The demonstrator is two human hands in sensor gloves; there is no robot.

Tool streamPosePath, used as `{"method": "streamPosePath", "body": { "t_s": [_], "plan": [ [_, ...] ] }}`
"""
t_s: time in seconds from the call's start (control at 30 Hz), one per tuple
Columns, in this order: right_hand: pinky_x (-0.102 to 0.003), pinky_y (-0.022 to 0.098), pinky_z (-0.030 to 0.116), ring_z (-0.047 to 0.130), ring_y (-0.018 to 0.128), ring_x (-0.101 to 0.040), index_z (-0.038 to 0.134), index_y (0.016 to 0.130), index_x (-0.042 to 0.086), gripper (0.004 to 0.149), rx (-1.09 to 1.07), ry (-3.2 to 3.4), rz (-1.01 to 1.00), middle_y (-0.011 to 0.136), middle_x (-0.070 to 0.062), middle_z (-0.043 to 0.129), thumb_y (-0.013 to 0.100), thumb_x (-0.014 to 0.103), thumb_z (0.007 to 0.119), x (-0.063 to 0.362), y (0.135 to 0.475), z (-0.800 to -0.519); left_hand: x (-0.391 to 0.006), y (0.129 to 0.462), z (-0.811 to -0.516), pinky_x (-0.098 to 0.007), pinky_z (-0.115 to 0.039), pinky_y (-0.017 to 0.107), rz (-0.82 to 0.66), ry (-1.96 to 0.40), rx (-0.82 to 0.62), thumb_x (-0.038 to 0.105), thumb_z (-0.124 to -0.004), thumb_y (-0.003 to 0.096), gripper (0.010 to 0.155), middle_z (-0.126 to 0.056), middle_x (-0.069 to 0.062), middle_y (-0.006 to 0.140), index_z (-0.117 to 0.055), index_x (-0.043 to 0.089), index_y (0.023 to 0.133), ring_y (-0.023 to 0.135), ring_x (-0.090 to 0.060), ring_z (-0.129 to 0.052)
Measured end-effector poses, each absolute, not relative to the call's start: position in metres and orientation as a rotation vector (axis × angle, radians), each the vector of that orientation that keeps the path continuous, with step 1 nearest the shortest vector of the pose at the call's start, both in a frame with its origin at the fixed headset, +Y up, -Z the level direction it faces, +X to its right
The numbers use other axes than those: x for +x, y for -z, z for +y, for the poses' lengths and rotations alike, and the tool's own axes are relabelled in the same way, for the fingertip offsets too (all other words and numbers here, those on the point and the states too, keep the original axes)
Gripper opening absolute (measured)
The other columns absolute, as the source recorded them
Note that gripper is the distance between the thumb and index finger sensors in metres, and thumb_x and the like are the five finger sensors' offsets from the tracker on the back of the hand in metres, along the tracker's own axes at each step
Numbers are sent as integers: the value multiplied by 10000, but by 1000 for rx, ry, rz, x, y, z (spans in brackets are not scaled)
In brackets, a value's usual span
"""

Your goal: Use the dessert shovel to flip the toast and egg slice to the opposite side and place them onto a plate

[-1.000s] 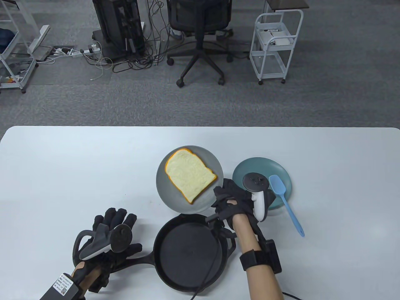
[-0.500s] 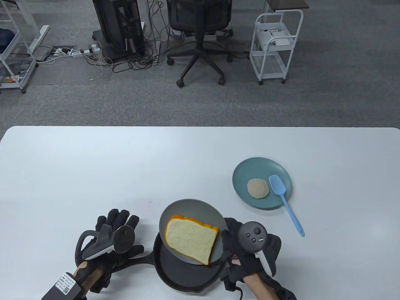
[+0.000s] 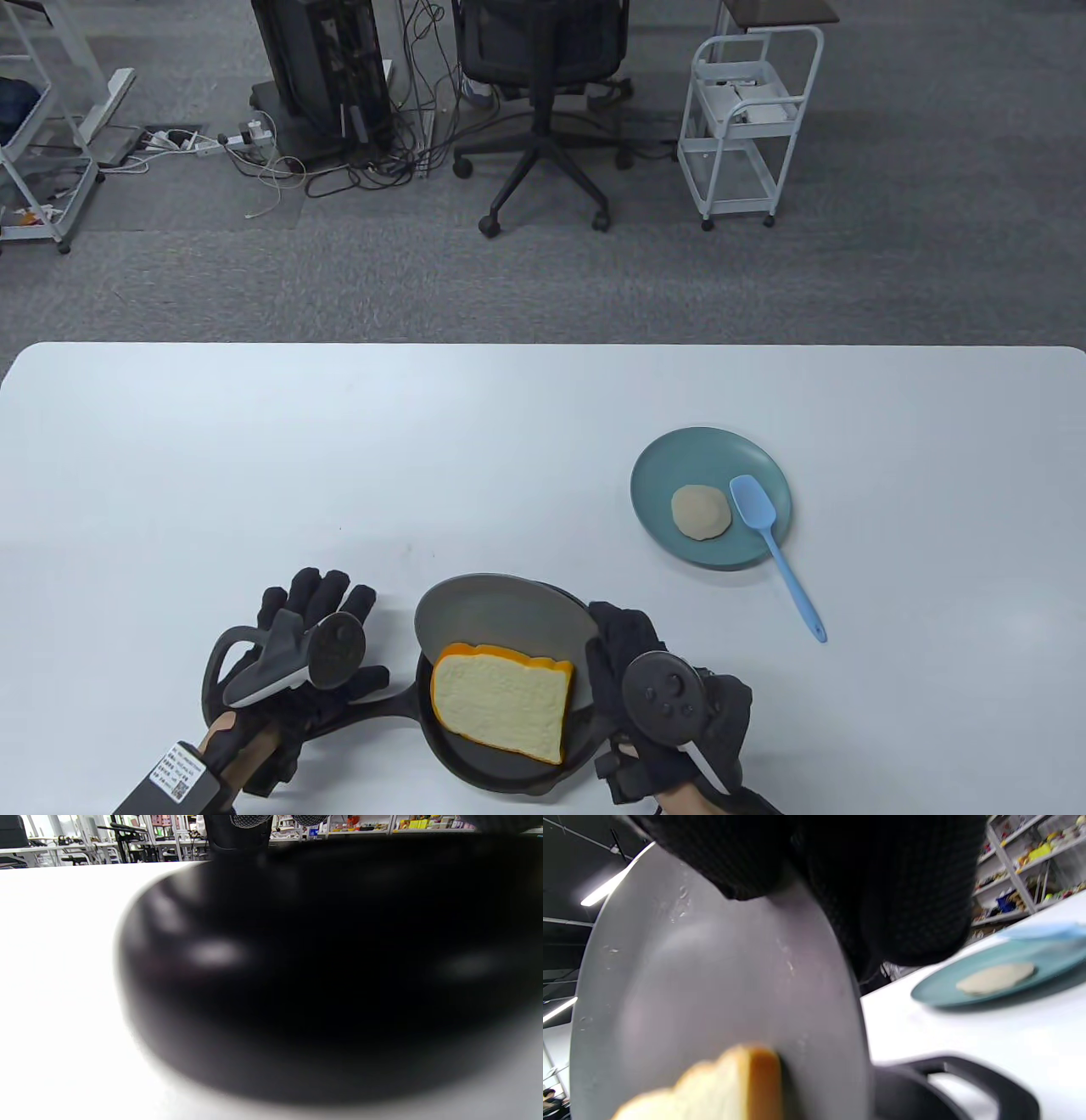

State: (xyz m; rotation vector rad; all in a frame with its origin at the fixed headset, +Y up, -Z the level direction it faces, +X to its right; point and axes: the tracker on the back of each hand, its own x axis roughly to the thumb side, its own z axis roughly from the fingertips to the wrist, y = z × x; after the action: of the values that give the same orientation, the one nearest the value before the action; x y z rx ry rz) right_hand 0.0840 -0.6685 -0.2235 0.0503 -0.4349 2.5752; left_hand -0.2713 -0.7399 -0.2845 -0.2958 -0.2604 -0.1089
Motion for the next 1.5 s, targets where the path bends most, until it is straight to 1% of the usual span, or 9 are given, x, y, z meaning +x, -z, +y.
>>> {"method": "streamPosePath", "body": {
  "t_s": [0.17, 0.43, 0.5, 0.63, 0.77, 1.0, 1.07, 1.2, 1.5],
  "plan": [
    [-342, 299, 992, 1135, 497, -248, 823, 863, 177, 426, -31, -2539, -630, 750, -57, 999, 458, 299, 871, 96, 223, -646, -271, 285, -743, -670, -237, 791, -261, 118, -314, 736, -519, 303, 975, -214, -132, 1230, -234, 280, 1116, 1127, -494, -197],
    [-340, 302, 995, 1138, 498, -245, 834, 860, 170, 423, -189, -2415, -620, 743, -63, 1008, 458, 298, 872, 134, 243, -636, -272, 285, -741, -671, -239, 790, -259, 104, -307, 735, -522, 303, 974, -218, -138, 1231, -239, 282, 1117, 1127, -496, -200],
    [-329, 296, 997, 1139, 488, -238, 831, 861, 157, 428, -217, -2361, -570, 737, -70, 1008, 459, 302, 869, 140, 253, -638, -271, 285, -742, -670, -238, 790, -263, 108, -310, 735, -520, 304, 974, -219, -136, 1231, -238, 281, 1118, 1127, -495, -200],
    [-309, 273, 995, 1139, 451, -225, 825, 863, 126, 442, -280, -2195, -358, 718, -88, 1009, 461, 307, 859, 142, 283, -646, -269, 284, -742, -671, -236, 790, -276, 107, -309, 734, -522, 303, 973, -218, -135, 1231, -241, 281, 1117, 1127, -496, -200],
    [-299, 265, 992, 1134, 436, -216, 817, 867, 108, 450, -371, -2001, -133, 710, -96, 1005, 465, 308, 849, 132, 324, -664, -266, 282, -740, -670, -233, 791, -291, 105, -308, 734, -522, 304, 972, -219, -134, 1232, -245, 282, 1118, 1127, -494, -194],
    [-290, 286, 970, 1109, 455, -199, 762, 900, 100, 472, -562, -1854, 107, 736, -88, 970, 477, 307, 802, 100, 395, -702, -266, 281, -735, -672, -227, 790, -295, 100, -285, 734, -522, 303, 973, -211, -136, 1232, -239, 284, 1118, 1127, -494, -185],
    [-307, 295, 951, 1097, 457, -203, 749, 906, 98, 480, -655, -1842, 181, 743, -85, 961, 477, 308, 794, 88, 413, -715, -266, 281, -735, -671, -227, 791, -294, 101, -281, 734, -522, 303, 973, -210, -134, 1232, -237, 285, 1118, 1126, -495, -184],
    [-320, 303, 940, 1093, 466, -211, 746, 906, 102, 480, -800, -1863, 284, 748, -85, 959, 476, 309, 793, 71, 434, -734, -267, 280, -734, -671, -222, 791, -291, 95, -266, 734, -522, 304, 974, -206, -137, 1232, -234, 284, 1118, 1124, -496, -172],
    [-328, 320, 941, 1093, 479, -221, 739, 907, 66, 490, -908, -1804, 394, 751, -122, 956, 472, 286, 789, 48, 445, -764, -268, 280, -734, -671, -225, 790, -288, 94, -255, 736, -520, 303, 975, -210, -133, 1232, -233, 285, 1118, 1125, -496, -178]
  ]
}}
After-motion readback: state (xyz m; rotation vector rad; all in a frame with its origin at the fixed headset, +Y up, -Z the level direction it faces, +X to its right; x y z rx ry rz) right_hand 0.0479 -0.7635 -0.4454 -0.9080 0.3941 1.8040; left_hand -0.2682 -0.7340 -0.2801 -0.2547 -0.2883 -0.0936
